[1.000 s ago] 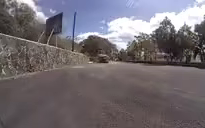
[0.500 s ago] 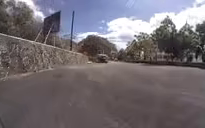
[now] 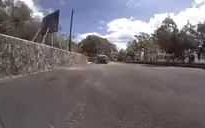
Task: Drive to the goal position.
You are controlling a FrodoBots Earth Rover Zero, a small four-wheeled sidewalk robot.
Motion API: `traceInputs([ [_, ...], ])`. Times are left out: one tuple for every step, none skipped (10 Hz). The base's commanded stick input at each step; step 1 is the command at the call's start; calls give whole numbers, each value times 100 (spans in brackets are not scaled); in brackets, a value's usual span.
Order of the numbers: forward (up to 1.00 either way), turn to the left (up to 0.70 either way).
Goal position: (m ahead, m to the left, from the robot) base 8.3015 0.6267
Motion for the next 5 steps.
traceInputs([
  [85,1],
  [85,1],
  [85,1],
  [85,1],
  [85,1],
])
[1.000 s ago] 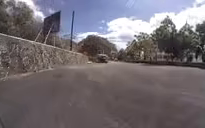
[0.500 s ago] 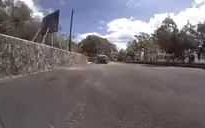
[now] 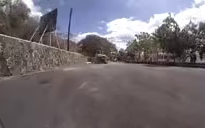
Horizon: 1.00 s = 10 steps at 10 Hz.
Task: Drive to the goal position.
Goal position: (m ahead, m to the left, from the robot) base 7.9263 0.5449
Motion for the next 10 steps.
traceInputs([
  [85,1],
  [85,1],
  [85,1],
  [85,1],
  [85,1],
  [85,1],
  [85,1],
  [85,1],
  [85,1],
  [85,1],
])
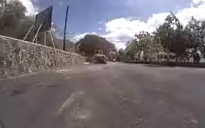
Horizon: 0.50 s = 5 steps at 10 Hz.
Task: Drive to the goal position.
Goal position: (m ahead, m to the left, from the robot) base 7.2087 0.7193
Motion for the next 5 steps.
traceInputs([
  [85,1],
  [85,1],
  [85,1],
  [85,1],
  [85,1],
])
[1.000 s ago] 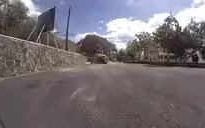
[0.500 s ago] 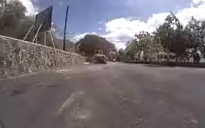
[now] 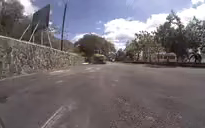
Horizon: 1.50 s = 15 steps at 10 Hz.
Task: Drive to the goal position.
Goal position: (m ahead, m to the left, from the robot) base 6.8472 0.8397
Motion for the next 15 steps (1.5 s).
traceInputs([
  [85,1],
  [85,1],
  [85,1],
  [85,1],
  [85,1],
  [85,1],
  [85,1],
  [85,1],
  [85,1],
  [85,1],
  [85,1],
  [85,1],
  [85,1],
  [85,1],
  [85,1],
])
